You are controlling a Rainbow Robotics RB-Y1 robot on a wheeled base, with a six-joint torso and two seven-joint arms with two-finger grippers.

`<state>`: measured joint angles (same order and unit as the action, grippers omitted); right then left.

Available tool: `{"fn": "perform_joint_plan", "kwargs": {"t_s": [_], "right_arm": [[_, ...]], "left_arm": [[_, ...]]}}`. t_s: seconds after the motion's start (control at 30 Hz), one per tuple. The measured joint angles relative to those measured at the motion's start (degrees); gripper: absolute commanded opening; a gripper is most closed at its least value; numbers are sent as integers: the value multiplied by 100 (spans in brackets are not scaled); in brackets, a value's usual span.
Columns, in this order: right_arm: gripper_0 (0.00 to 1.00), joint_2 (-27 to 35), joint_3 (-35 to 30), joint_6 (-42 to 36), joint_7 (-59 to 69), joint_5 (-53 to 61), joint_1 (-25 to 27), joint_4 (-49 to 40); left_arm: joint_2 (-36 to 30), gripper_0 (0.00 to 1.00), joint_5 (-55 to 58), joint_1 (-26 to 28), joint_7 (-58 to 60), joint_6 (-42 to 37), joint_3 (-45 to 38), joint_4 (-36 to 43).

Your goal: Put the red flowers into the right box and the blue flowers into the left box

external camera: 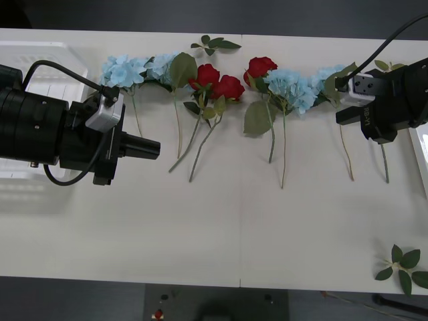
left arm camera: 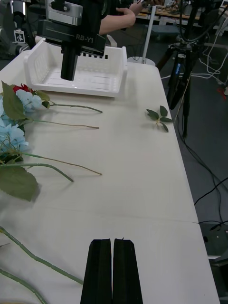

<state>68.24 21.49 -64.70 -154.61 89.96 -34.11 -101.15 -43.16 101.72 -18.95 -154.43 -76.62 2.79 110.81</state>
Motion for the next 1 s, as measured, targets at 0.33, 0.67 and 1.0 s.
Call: {"fn": "perform_joint_plan", "kwargs": {"t_s": [0.33, 0.67, 1.0], "right_arm": [[0, 0, 0, -1, 0, 0, 0, 1], [0, -319, 429, 623, 0, 149, 516, 181], [0, -339, 454, 491, 0, 910, 304, 413]], "left_arm": [[31, 0, 2, 320, 0, -297, -34, -235], [-178, 0, 163, 314, 0, 415, -247, -240], [-1115, 0, -438, 473, 2560, 1867, -100, -242]]}}
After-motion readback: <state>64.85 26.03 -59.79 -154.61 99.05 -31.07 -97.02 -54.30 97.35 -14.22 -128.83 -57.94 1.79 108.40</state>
